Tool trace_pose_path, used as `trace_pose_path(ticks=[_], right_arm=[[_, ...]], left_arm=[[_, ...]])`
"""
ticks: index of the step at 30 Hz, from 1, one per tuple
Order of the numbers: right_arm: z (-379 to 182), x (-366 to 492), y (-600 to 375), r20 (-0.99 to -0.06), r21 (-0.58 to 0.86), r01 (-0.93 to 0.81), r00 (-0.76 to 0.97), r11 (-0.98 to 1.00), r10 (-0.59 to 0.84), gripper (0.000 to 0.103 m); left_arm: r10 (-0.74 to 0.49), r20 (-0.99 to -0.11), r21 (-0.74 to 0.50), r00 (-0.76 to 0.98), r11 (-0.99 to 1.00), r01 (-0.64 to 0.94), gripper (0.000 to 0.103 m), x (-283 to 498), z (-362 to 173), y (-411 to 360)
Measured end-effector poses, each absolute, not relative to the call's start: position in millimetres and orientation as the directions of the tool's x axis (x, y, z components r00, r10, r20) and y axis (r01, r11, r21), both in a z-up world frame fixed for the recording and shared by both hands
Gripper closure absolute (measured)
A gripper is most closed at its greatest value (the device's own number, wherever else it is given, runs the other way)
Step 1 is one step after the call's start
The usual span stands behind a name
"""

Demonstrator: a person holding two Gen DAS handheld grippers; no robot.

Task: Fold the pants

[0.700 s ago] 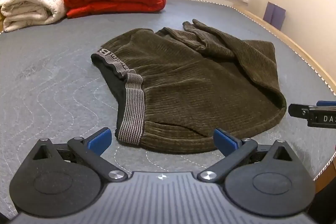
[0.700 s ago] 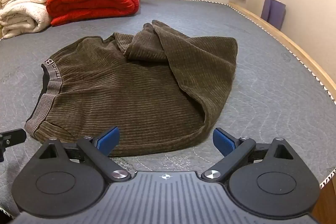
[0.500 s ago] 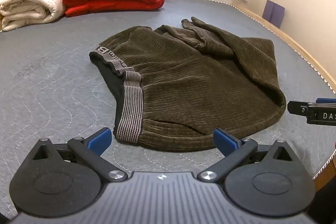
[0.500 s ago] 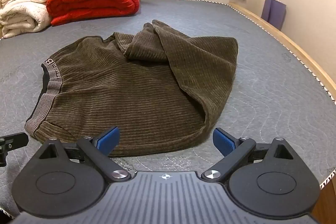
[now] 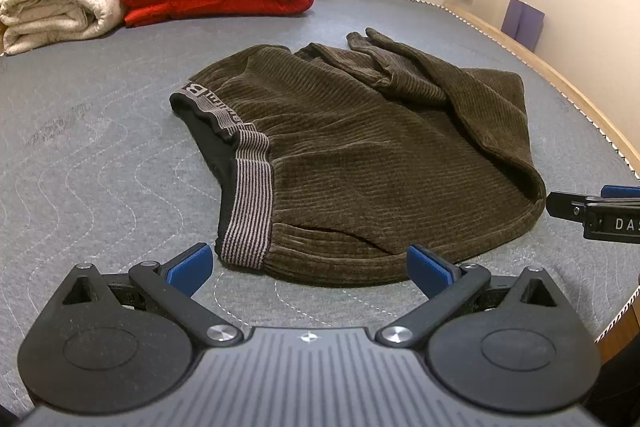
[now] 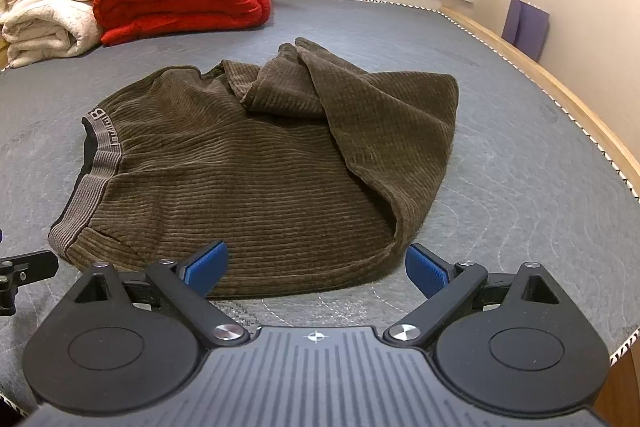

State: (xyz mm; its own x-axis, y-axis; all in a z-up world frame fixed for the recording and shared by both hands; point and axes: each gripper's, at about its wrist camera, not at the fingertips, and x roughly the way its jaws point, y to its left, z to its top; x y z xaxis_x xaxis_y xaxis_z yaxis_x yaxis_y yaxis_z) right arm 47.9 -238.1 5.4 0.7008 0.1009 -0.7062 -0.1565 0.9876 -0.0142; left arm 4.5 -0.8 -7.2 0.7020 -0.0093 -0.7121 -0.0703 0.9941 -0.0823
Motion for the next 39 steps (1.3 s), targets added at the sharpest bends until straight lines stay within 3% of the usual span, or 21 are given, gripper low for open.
trace_pose_path(ticks=[6, 8, 9, 10, 11, 12, 14, 19, 23, 27, 29, 32, 36, 38, 39], right_arm=[[4.9, 47.3, -237.2, -0.705, -0.019, -0.162, 0.702, 0.987, 0.102, 0.013], [4.9, 46.8, -236.3, -0.705, -0.025, -0.163, 0.703, 0.986, 0.098, 0.026], [4.9, 46.8, -236.4, -0.703, -0.025, -0.16, 0.704, 0.987, 0.096, 0.032], [4.9, 47.1, -237.2, -0.703, -0.019, -0.157, 0.705, 0.987, 0.099, 0.047], [4.9, 47.8, -238.3, -0.703, -0.006, -0.155, 0.704, 0.988, 0.106, 0.059], [5.0, 48.9, -239.5, -0.704, 0.009, -0.154, 0.701, 0.988, 0.116, 0.062], [5.5, 51.1, -242.4, -0.702, 0.038, -0.148, 0.699, 0.988, 0.132, 0.065], [6.1, 57.4, -250.5, -0.709, 0.137, -0.123, 0.681, 0.983, 0.184, 0.065], [-2.2, 64.5, -252.6, -0.741, 0.271, -0.122, 0.607, 0.955, 0.287, 0.065], [-14.7, 73.5, -244.8, -0.769, 0.366, -0.102, 0.527, 0.925, 0.362, 0.065], [-20.2, 78.5, -239.2, -0.783, 0.386, -0.074, 0.501, 0.92, 0.369, 0.063], [-34.0, 88.2, -234.2, -0.811, 0.415, -0.003, 0.453, 0.91, 0.371, 0.058], [-60.2, 101.3, -229.8, -0.848, 0.454, 0.138, 0.37, 0.88, 0.379, 0.055], [-70.7, 104.3, -227.0, -0.864, 0.451, 0.19, 0.337, 0.872, 0.374, 0.055], [-75.6, 104.7, -226.7, -0.871, 0.446, 0.208, 0.325, 0.87, 0.369, 0.055]], left_arm=[[-0.017, -0.716, -0.101, 0.698, 0.992, -0.079, 0.0, 5.1, -7.3, 2.9], [-0.007, -0.715, -0.103, 0.699, 0.99, -0.096, 0.0, 2.6, -7.3, 5.9], [0.008, -0.708, -0.093, 0.706, 0.99, -0.104, 0.006, 1.6, -7.4, 7.0], [0.001, -0.712, -0.102, 0.702, 0.989, -0.104, 0.013, 1.6, -6.9, 9.4], [-0.014, -0.717, -0.115, 0.697, 0.989, -0.099, 0.04, 2.8, -6.3, 12.2], [-0.037, -0.728, -0.136, 0.684, 0.987, -0.091, 0.067, 5.4, -5.5, 16.5], [-0.094, -0.737, -0.192, 0.67, 0.978, -0.075, 0.103, 11.0, -1.4, 29.2], [-0.181, -0.726, -0.242, 0.664, 0.97, 0.0, 0.103, 37.7, 25.6, 64.6], [-0.245, -0.732, -0.295, 0.636, 0.955, 0.029, 0.099, 72.5, 17.3, 96.4], [-0.176, -0.832, -0.311, 0.526, 0.933, -0.18, 0.098, 97.1, -26.6, 128.9], [-0.234, -0.831, -0.401, 0.504, 0.881, -0.252, 0.097, 104.4, -39.3, 140.0], [-0.24, -0.816, -0.428, 0.527, 0.862, -0.27, 0.094, 115.0, -43.8, 139.3], [-0.282, -0.81, -0.486, 0.514, 0.813, -0.32, 0.075, 126.9, -60.1, 146.4], [-0.28, -0.806, -0.495, 0.522, 0.802, -0.334, 0.07, 132.2, -65.0, 148.5], [-0.277, -0.804, -0.494, 0.526, 0.804, -0.332, 0.061, 135.0, -68.9, 148.9]])
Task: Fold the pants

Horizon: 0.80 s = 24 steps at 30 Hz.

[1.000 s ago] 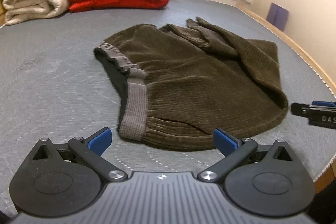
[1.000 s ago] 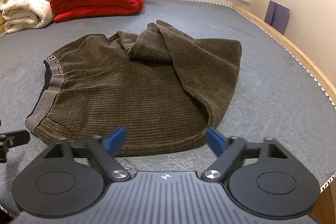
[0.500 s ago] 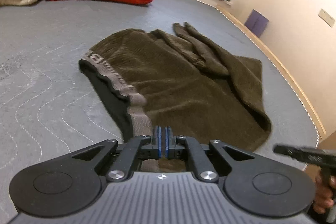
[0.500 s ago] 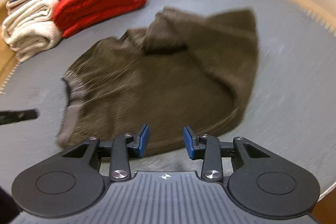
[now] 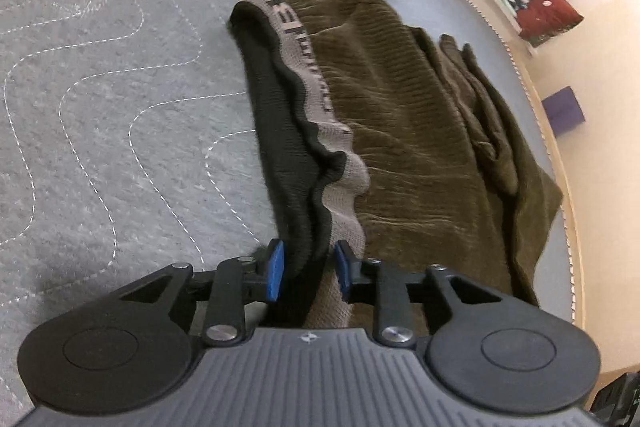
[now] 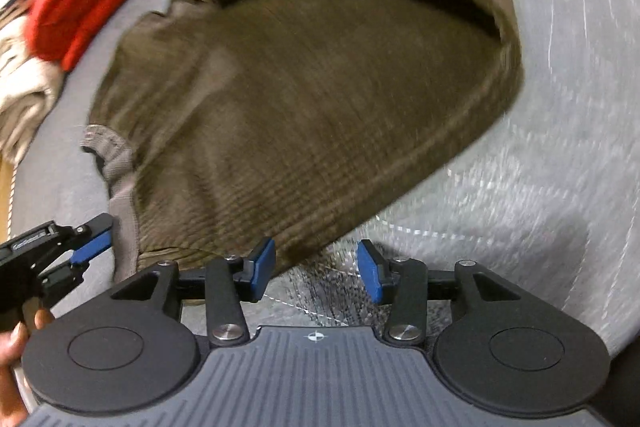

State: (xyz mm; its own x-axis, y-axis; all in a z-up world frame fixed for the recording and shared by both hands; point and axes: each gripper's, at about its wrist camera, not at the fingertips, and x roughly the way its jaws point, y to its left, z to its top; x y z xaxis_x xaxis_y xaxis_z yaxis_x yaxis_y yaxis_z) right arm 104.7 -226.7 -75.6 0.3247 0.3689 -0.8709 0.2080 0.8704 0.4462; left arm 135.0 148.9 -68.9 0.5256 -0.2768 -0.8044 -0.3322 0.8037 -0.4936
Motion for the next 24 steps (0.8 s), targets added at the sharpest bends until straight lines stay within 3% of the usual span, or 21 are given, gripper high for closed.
trace_pose_path(ticks=[3, 10, 12, 14, 16, 18, 21, 24], right_arm=[[-82.5, 106.8, -221.9, -0.883, 0.429, 0.246, 0.32, 0.869, 0.345, 0.054], [-78.9, 111.6, -207.4, -0.88, 0.379, 0.239, 0.392, 0.894, 0.268, 0.052], [-77.3, 111.5, -208.2, -0.877, 0.373, 0.235, 0.405, 0.897, 0.258, 0.059], [-77.0, 114.5, -209.9, -0.877, 0.363, 0.242, 0.414, 0.9, 0.243, 0.075], [-77.5, 115.9, -214.2, -0.87, 0.383, 0.25, 0.421, 0.889, 0.256, 0.08], [-77.5, 120.8, -211.0, -0.863, 0.395, 0.24, 0.427, 0.887, 0.269, 0.083], [-71.9, 118.1, -210.6, -0.856, 0.392, 0.2, 0.438, 0.898, 0.276, 0.086], [-63.1, 113.9, -209.4, -0.85, 0.385, 0.164, 0.446, 0.908, 0.28, 0.087]], left_arm=[[-0.28, -0.793, -0.512, 0.54, 0.788, -0.343, 0.046, 143.0, -76.7, 151.6], [-0.301, -0.746, -0.546, 0.594, 0.788, -0.286, 0.035, 159.0, -82.2, 143.4], [-0.306, -0.741, -0.543, 0.599, 0.797, -0.265, 0.035, 162.7, -83.3, 137.7], [-0.302, -0.741, -0.523, 0.599, 0.82, -0.234, 0.035, 164.4, -83.0, 131.0], [-0.288, -0.75, -0.487, 0.595, 0.85, -0.202, 0.049, 164.7, -82.1, 125.8], [-0.26, -0.766, -0.453, 0.589, 0.868, -0.206, 0.076, 163.3, -81.9, 126.7], [-0.267, -0.758, -0.47, 0.594, 0.857, -0.214, 0.084, 160.5, -74.5, 132.4], [-0.247, -0.735, -0.452, 0.632, 0.873, -0.183, 0.086, 151.6, -53.6, 127.4]])
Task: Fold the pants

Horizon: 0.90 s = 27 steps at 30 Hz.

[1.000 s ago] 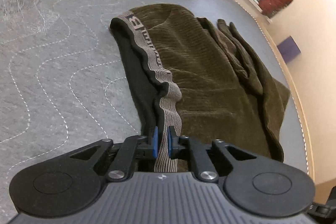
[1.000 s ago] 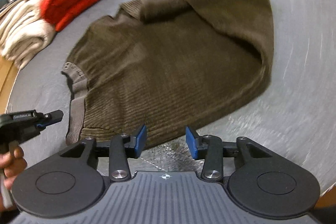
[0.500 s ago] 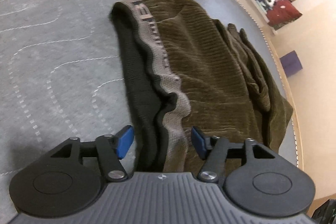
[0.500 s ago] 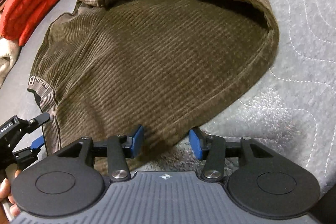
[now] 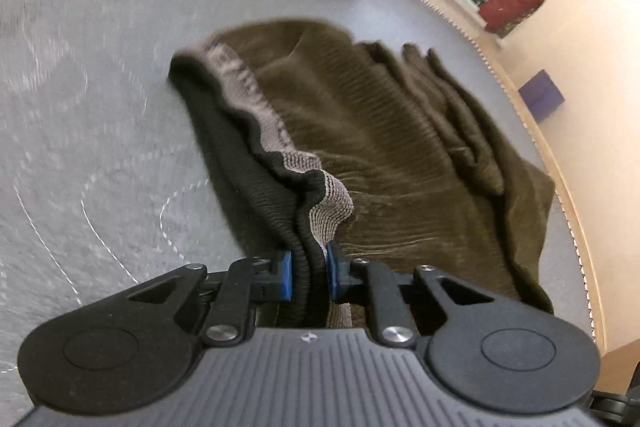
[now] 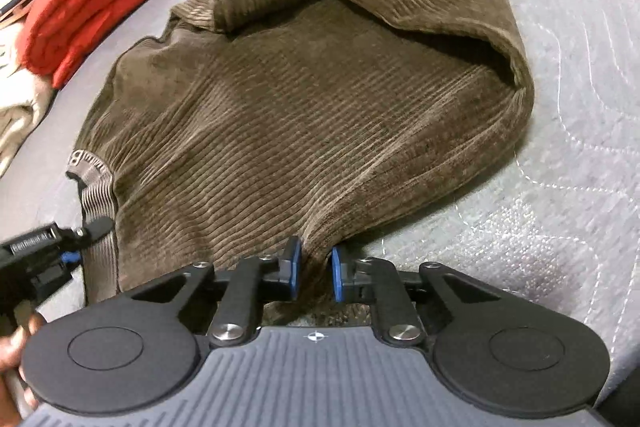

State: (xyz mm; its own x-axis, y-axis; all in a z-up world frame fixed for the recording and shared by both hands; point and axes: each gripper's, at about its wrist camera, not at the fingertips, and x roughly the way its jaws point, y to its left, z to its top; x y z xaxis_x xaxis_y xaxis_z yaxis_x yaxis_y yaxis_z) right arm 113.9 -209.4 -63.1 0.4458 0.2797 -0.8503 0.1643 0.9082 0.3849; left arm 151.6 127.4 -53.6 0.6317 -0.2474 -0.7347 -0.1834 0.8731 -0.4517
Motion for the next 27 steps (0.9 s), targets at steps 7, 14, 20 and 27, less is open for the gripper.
trace_pose_path(ticks=[7, 14, 20, 27], right_arm=[[-32.4, 91.5, -184.1, -0.82, 0.323, -0.062, 0.479, 0.944, 0.312, 0.089], [-18.3, 62.9, -153.5, -0.816, 0.322, -0.253, 0.415, 0.912, 0.403, 0.09], [-5.0, 26.3, -114.0, -0.804, 0.292, -0.463, 0.354, 0.837, 0.477, 0.09], [-3.9, -0.7, -80.3, -0.816, 0.27, -0.673, 0.219, 0.688, 0.535, 0.089]], left_arm=[[-0.218, -0.719, -0.451, 0.66, 0.869, -0.204, 0.088, 126.5, -7.0, 141.5], [-0.226, -0.726, -0.421, 0.65, 0.893, -0.16, 0.088, 88.3, 23.4, 176.2], [-0.177, -0.784, -0.374, 0.595, 0.9, -0.225, 0.089, 54.7, 25.2, 218.0], [-0.074, -0.888, -0.263, 0.453, 0.891, -0.37, 0.084, 64.9, 18.5, 233.5]])
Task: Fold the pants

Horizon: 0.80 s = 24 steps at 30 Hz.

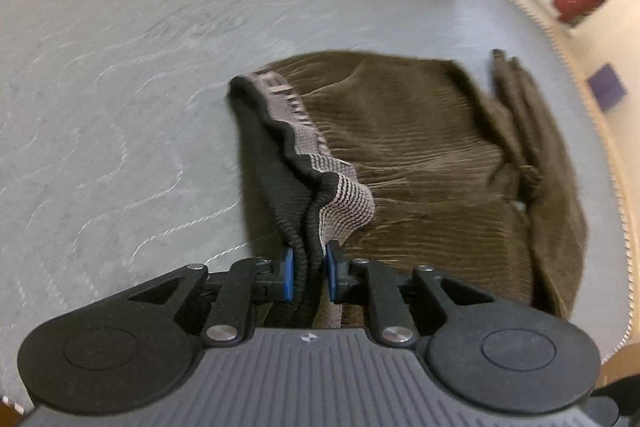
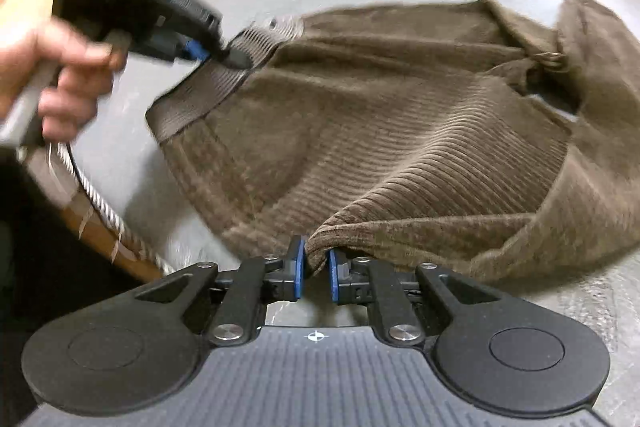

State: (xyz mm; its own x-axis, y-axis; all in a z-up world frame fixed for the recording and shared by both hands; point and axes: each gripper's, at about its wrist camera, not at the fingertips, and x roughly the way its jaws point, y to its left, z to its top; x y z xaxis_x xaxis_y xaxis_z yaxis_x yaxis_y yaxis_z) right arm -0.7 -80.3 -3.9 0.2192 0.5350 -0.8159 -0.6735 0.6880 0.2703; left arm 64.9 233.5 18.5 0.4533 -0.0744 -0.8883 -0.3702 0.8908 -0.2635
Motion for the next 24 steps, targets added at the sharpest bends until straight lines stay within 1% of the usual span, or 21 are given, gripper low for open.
trace_pose_path(ticks=[2, 3, 4, 5, 7, 9, 10, 12, 14, 16, 18, 20, 22, 24], right_arm=[[-12.3, 8.6, -79.5, -0.848, 0.247, -0.661, 0.208, 0.709, 0.488, 0.083], [-14.1, 15.1, -74.3, -0.858, 0.256, -0.648, 0.189, 0.717, 0.477, 0.082], [-15.0, 21.4, -77.1, -0.865, 0.265, -0.63, 0.179, 0.73, 0.469, 0.082], [-12.7, 24.9, -80.0, -0.865, 0.272, -0.616, 0.179, 0.739, 0.468, 0.08], [-3.0, 21.8, -85.1, -0.863, 0.273, -0.608, 0.187, 0.745, 0.469, 0.08], [13.1, 9.8, -89.8, -0.847, 0.214, -0.618, 0.269, 0.756, 0.459, 0.079], [24.6, 6.9, -94.2, -0.826, 0.163, -0.631, 0.333, 0.759, 0.455, 0.076], [48.7, 2.1, -103.4, -0.767, 0.051, -0.659, 0.455, 0.751, 0.451, 0.073], [74.5, 4.5, -117.6, -0.691, -0.049, -0.656, 0.567, 0.753, 0.449, 0.07], [102.6, 17.6, -137.6, -0.629, -0.073, -0.628, 0.632, 0.775, 0.453, 0.065], [125.0, 32.8, -159.3, -0.585, -0.066, -0.604, 0.668, 0.794, 0.46, 0.059], [143.4, 50.6, -180.4, -0.556, -0.099, -0.583, 0.704, 0.806, 0.441, 0.049], [152.4, 70.3, -196.4, -0.545, -0.145, -0.55, 0.738, 0.822, 0.398, 0.046], [149.9, 89.7, -209.3, -0.548, -0.16, -0.518, 0.755, 0.841, 0.361, 0.045]], left_arm=[[-0.016, -0.905, -0.186, 0.425, 0.913, -0.362, 0.083, 75.7, 22.1, 219.3], [0.024, -0.907, -0.143, 0.42, 0.922, -0.36, 0.075, 80.2, 26.4, 210.2], [0.062, -0.903, -0.108, 0.425, 0.925, -0.363, 0.071, 83.5, 31.2, 203.8], [0.092, -0.893, -0.085, 0.44, 0.927, -0.366, 0.068, 87.2, 37.5, 197.1], [0.149, -0.858, -0.046, 0.491, 0.93, -0.364, 0.066, 89.2, 52.1, 186.0], [0.188, -0.818, -0.022, 0.544, 0.934, -0.355, 0.058, 89.1, 66.0, 175.8], [0.188, -0.806, -0.027, 0.562, 0.936, -0.352, 0.057, 91.4, 73.8, 169.8], [0.148, -0.784, -0.066, 0.602, 0.946, -0.318, 0.056, 95.5, 89.3, 158.6], [0.115, -0.763, -0.08, 0.636, 0.96, -0.269, 0.05, 97.1, 108.3, 143.2], [0.08, -0.731, -0.097, 0.677, 0.971, -0.219, 0.043, 89.9, 129.0, 130.9], [0.019, -0.702, -0.146, 0.712, 0.975, -0.17, 0.026, 81.8, 147.9, 112.5], [-0.037, -0.67, -0.191, 0.742, 0.974, -0.125, 0.024, 71.9, 162.0, 92.5], [-0.048, -0.634, -0.176, 0.772, 0.981, -0.083, 0.023, 62.4, 165.8, 69.4], [-0.039, -0.6, -0.155, 0.799, 0.985, -0.069, 0.016, 52.5, 156.1, 51.4]])
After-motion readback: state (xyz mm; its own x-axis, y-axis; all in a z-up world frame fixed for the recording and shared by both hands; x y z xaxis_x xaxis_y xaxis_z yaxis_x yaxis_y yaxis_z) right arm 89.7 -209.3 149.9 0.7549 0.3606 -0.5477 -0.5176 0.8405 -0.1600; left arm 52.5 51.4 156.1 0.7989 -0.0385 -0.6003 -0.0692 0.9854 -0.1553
